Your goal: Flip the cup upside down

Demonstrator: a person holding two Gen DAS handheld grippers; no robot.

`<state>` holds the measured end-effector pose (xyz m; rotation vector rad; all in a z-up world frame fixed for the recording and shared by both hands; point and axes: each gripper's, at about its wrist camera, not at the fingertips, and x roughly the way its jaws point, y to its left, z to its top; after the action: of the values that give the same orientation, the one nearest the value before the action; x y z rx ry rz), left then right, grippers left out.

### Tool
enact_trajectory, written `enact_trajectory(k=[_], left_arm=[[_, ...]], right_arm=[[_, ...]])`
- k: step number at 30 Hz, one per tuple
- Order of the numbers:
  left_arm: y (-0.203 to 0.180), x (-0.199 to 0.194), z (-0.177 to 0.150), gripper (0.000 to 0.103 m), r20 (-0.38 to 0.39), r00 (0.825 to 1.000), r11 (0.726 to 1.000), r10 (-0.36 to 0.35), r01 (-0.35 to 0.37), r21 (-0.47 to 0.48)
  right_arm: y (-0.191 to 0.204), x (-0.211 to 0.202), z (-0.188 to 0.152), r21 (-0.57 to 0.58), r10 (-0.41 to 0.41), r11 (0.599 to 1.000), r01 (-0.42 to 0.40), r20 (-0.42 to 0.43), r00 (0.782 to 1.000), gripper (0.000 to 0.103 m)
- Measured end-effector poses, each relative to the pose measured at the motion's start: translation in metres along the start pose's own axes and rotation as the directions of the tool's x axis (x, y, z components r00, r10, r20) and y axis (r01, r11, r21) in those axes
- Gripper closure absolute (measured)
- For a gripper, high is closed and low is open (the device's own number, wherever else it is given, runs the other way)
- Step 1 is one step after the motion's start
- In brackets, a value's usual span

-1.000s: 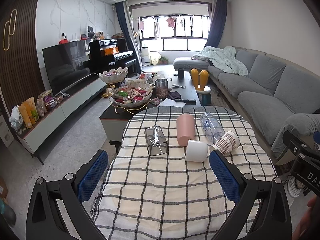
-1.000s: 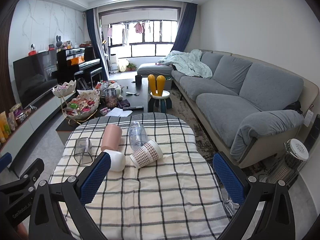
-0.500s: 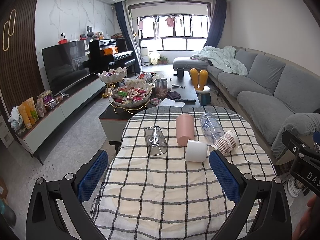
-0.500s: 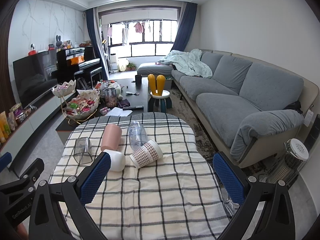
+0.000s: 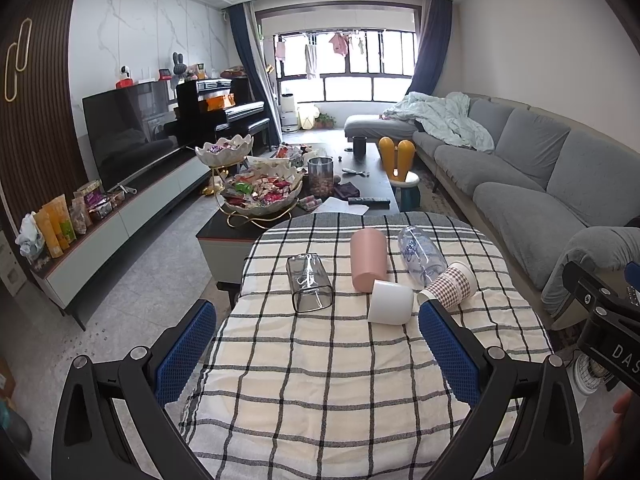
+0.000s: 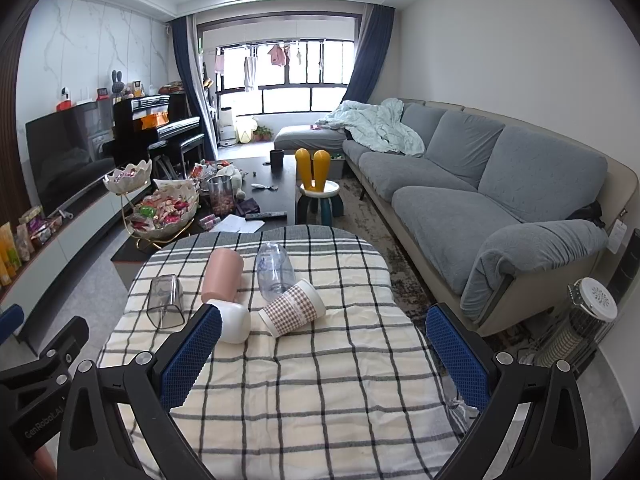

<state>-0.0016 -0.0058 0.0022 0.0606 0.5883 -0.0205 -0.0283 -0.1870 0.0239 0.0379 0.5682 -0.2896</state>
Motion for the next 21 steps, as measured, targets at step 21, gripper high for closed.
enact_trajectory(k=[21], left_arm=[[-0.0076,0.0028,-0.0015,0.000,-0.005,1.000,1.000,-0.009,0.009,0.005]], right_arm=[[0.0006,0.0045,-0.0037,-0.001,-0.001,1.000,0.001,-0.002,1.000,0.000]])
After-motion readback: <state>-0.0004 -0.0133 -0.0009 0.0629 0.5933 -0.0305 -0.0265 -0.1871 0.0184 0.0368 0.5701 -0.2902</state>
